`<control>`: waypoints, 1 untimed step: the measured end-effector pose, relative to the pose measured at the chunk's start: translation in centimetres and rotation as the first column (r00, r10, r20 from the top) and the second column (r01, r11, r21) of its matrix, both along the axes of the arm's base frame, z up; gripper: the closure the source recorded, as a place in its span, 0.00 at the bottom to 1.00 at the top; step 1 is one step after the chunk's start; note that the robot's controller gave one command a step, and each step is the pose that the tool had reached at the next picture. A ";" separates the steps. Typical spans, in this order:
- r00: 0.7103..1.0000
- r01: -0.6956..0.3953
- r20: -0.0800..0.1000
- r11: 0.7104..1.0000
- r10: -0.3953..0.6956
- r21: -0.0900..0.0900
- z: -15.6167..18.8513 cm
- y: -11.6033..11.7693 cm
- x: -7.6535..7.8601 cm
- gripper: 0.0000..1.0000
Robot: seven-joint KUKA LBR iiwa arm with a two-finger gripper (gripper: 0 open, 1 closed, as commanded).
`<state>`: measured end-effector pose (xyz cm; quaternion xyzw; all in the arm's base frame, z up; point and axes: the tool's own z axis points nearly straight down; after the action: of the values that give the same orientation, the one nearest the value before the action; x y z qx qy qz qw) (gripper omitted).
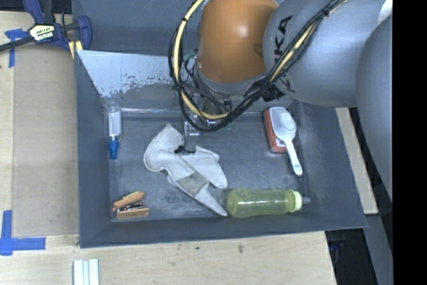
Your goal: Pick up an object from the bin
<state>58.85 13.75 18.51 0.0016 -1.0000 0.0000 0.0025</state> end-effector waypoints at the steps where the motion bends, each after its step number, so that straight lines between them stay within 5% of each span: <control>1: 1.000 0.003 0.008 1.000 -0.003 0.001 0.5 -0.1 0.2 0.00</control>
Offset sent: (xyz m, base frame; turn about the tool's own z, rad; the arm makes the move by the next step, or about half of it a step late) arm 0.0045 -0.0138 -0.1151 0.1055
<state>59.00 13.67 19.04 0.0002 -1.0000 -0.0006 -0.0016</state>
